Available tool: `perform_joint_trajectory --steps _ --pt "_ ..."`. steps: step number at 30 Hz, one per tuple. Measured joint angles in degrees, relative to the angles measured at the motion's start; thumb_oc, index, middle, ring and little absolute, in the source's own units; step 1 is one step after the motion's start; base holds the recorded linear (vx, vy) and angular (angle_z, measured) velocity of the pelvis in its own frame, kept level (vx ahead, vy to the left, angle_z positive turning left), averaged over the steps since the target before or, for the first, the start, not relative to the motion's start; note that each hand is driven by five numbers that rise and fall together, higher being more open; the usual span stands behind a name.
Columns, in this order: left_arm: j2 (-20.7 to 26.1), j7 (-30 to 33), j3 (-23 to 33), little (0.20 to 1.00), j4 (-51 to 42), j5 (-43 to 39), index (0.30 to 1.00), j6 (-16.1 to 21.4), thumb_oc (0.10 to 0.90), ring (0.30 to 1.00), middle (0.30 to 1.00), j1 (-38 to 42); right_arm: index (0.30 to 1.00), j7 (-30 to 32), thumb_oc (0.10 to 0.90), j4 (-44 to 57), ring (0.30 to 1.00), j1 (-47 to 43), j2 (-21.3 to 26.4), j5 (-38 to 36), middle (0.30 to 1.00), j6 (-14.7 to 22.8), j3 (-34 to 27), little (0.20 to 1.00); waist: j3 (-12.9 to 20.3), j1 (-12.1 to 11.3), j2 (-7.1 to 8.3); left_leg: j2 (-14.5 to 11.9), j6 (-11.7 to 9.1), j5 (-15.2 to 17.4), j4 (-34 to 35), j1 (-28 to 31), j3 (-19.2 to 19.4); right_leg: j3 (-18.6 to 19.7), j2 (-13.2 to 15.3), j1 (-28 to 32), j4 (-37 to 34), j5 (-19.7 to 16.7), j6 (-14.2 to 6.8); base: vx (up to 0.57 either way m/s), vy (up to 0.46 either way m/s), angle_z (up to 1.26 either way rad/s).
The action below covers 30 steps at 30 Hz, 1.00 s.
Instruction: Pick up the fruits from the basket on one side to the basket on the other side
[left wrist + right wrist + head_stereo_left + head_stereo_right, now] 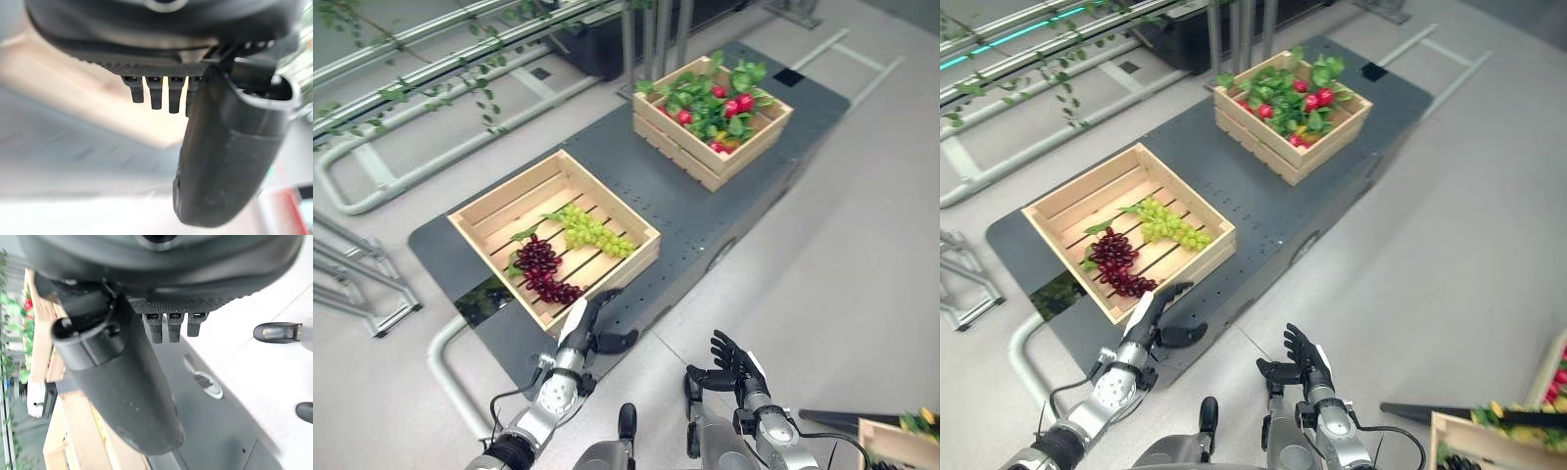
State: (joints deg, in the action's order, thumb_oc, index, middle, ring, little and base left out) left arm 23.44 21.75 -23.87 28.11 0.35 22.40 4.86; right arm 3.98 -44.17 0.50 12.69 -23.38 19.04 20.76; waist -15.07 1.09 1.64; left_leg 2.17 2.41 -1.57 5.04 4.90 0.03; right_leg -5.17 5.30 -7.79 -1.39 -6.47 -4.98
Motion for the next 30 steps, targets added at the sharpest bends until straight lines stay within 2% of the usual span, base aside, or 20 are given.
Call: perform_joint_trajectory --steps 1,2,3,5,7,9,11,13,14,15,19,22,23,26,29,30 --pt "0.27 1.68 2.34 0.9 -3.75 0.13 0.9 -0.25 0.8 0.9 0.9 -2.06 0.9 0.1 0.8 1.55 0.9 0.26 0.41 0.05 0.9 -0.27 -0.06 0.9 0.16 -0.43 -0.46 -1.47 -1.27 1.5 -0.66 0.92 0.51 -0.43 -1.33 1.87 -1.24 -1.1 1.98 0.17 -0.118 0.07" --pt "0.67 3.16 3.41 0.9 -5.34 0.4 0.9 -0.09 0.8 0.9 0.9 -2.72 0.9 0.24 0.8 2.74 0.9 0.4 0.7 0.07 0.9 -0.29 -0.21 0.9 0.29 -0.7 -0.67 -2.3 -1.72 2.01 -1.24 0.97 1.07 -0.56 -2.17 2.91 -2.44 -1.52 2.44 0.17 -0.104 0.03" --pt "1.15 5.26 5.39 0.9 -6.84 1.58 0.9 -0.11 0.8 0.9 0.9 -2.68 0.9 0.44 0.8 4.69 0.9 0.21 1.63 0.09 0.9 -0.36 -0.31 0.9 0.32 -0.92 -0.82 -3.37 -2.49 2.83 -2.14 0.9 2.3 -1.2 -3.43 3.79 -3.71 -1.99 3.79 0.11 -0.066 -0.01" --pt "3.16 6.87 6.91 0.9 -8.87 4.22 0.9 -1.36 0.8 0.9 0.9 -1.41 0.9 0.45 0.8 6.91 0.9 -0.66 3.51 0.18 0.9 -0.48 -0.75 0.9 0.14 -0.77 -0.43 -4.15 -3.45 3.7 -5.64 -1.05 3.42 -2.07 -3.86 3.9 -3.69 -1.29 4.81 0.09 -0.024 0.15" --pt "5.98 9.33 7.53 0.9 -10.23 8.73 0.9 -2.06 0.8 0.9 0.9 0.76 0.9 0.44 0.8 9.08 0.9 -1.12 6.08 0.16 0.9 -0.48 -2.7 0.9 -0.11 -0.37 -0.19 -4.09 -3.31 4.48 -9.83 -4.0 4.9 -2.63 -3.25 4.28 -3.67 -0.64 5.6 0.09 0.078 0.26" --pt "8.15 10.52 7.61 0.9 -10.6 11.31 0.9 -2.88 0.8 0.9 0.9 2.78 0.9 0.44 0.8 10.3 0.9 -1.15 7.97 0.18 0.9 -0.48 -4.4 0.9 -0.61 0.65 -0.98 -5.15 -3.68 4.22 -8.79 -4.18 6.56 -4.12 -3.22 5.03 -3.68 0.07 5.7 0.04 0.113 0.43" --pt "10.66 11.09 7.25 0.9 -10.86 13.13 0.9 -4.22 0.8 0.9 0.9 6.34 0.9 0.5 0.8 12.64 0.9 -0.35 9.86 0.2 0.9 -0.46 -6.23 0.9 -1.89 2.96 -2.65 -6.87 -5.68 2.83 -8.1 -5.63 9.29 -7.25 -3.09 5.63 -3.67 1.09 5.78 0.02 0.12 0.71" --pt "12.43 13.1 6.66 0.9 -11.12 14.25 0.9 -6.47 0.8 0.9 0.9 9.44 0.9 0.51 0.8 12.79 0.9 -0.17 12.17 0.21 0.9 -0.45 -6.76 0.9 -3.18 3.86 -4.85 -7.69 -5.25 1.4 -6.3 -6.42 10.14 -8.23 -3.28 5.33 -3.54 1.58 4.8 0.04 0.149 0.35" --pt "14.45 14.05 6.17 0.9 -11.1 15.23 0.9 -8.38 0.8 0.9 0.9 11.13 0.9 0.51 0.8 12.07 0.9 -0.55 12.74 0.22 0.9 -0.47 -6.34 0.9 -3.7 3.84 -5.2 -6.91 -4.17 0.11 -4.78 -6.4 10.05 -8.0 -2.69 4.72 -3.46 1.36 4.25 0.01 0.152 0.06" --pt "18.24 14.68 4.84 0.9 -10.97 16.5 0.9 -10.48 0.8 0.9 0.9 13.47 0.9 0.51 0.8 11.49 0.9 -0.8 12.76 0.17 0.9 -0.5 -5.74 0.9 -3.82 3.94 -5.4 -6.14 -3.4 -0.91 -2.99 -6.61 10.07 -8.01 -2.18 3.59 -3.49 0.96 3.67 -0.01 0.145 0.03" --pt "25.67 15.68 4.09 0.9 -8.3 17.35 0.9 -15.31 0.8 0.9 0.9 21.45 0.9 0.49 0.8 10.79 0.9 -1.31 12.77 -0.25 0.9 -0.66 -4.36 0.9 -4.35 3.87 -5.99 -4.57 -2.38 -3.35 -0.03 -8.55 9.85 -8.32 -1.12 0.57 -3.67 -0.29 2.3 -0.06 0.076 0.09" --pt "27.6 15.95 2.91 0.9 -3.13 17.34 0.9 -18.45 0.8 0.9 0.9 26.2 0.9 0.49 0.8 10.78 0.9 -2.81 12.78 -0.35 0.9 -0.73 -2.68 0.9 -4.71 3.7 -6.34 -4.22 -2.35 -3.36 -0.02 -9.51 9.71 -8.31 -0.81 -0.4 -3.67 -0.3 2.07 -0.08 0.037 0.03" --pt "29.29 15.78 -0.3 0.9 1.07 17.45 0.9 -19.43 0.8 0.9 0.9 29.75 0.9 0.48 0.8 10.78 0.9 -4.07 12.82 -1.36 0.9 -0.72 -1.7 0.9 -5.53 3.6 -6.3 -4.25 -2.35 -3.36 -0.02 -9.69 9.7 -8.3 -0.84 -0.64 -3.66 -0.29 2.05 -0.09 0.02 -0.03" --pt "30.99 14.29 -3.78 0.9 7.09 19.02 0.9 -20.98 0.8 0.9 0.9 34.93 0.9 0.49 0.8 10.77 0.9 -8.34 13.32 -1.92 0.9 -0.72 -1.62 0.9 -8.6 4.04 -6.25 -4.45 -2.54 -3.49 -0.03 -10.67 9.71 -8.28 -1.06 -1.63 -3.64 -0.42 2.01 -0.09 0.008 -0.02" --pt "31.24 13.19 -8.22 0.9 11.0 22.32 0.9 -21.0 0.8 0.9 0.9 37.22 0.9 0.49 0.8 10.58 0.9 -9.8 14.06 -2.07 0.9 -0.71 -1.63 0.9 -9.7 4.11 -5.8 -4.7 -2.71 -3.61 -0.08 -11.84 9.79 -8.28 -1.3 -2.78 -3.63 -0.57 2.2 -0.08 -0.009 -0.02" --pt "31.25 12.02 -9.84 0.9 11.72 24.09 0.9 -20.88 0.8 0.9 0.9 37.76 0.9 0.49 0.8 10.39 0.9 -10.46 14.27 -2.35 0.9 -0.72 -1.58 0.9 -10.78 4.1 -5.19 -4.71 -2.73 -3.61 -0.14 -11.84 9.8 -8.24 -1.35 -2.79 -3.63 -0.53 2.26 -0.07 -0.006 -0.05"
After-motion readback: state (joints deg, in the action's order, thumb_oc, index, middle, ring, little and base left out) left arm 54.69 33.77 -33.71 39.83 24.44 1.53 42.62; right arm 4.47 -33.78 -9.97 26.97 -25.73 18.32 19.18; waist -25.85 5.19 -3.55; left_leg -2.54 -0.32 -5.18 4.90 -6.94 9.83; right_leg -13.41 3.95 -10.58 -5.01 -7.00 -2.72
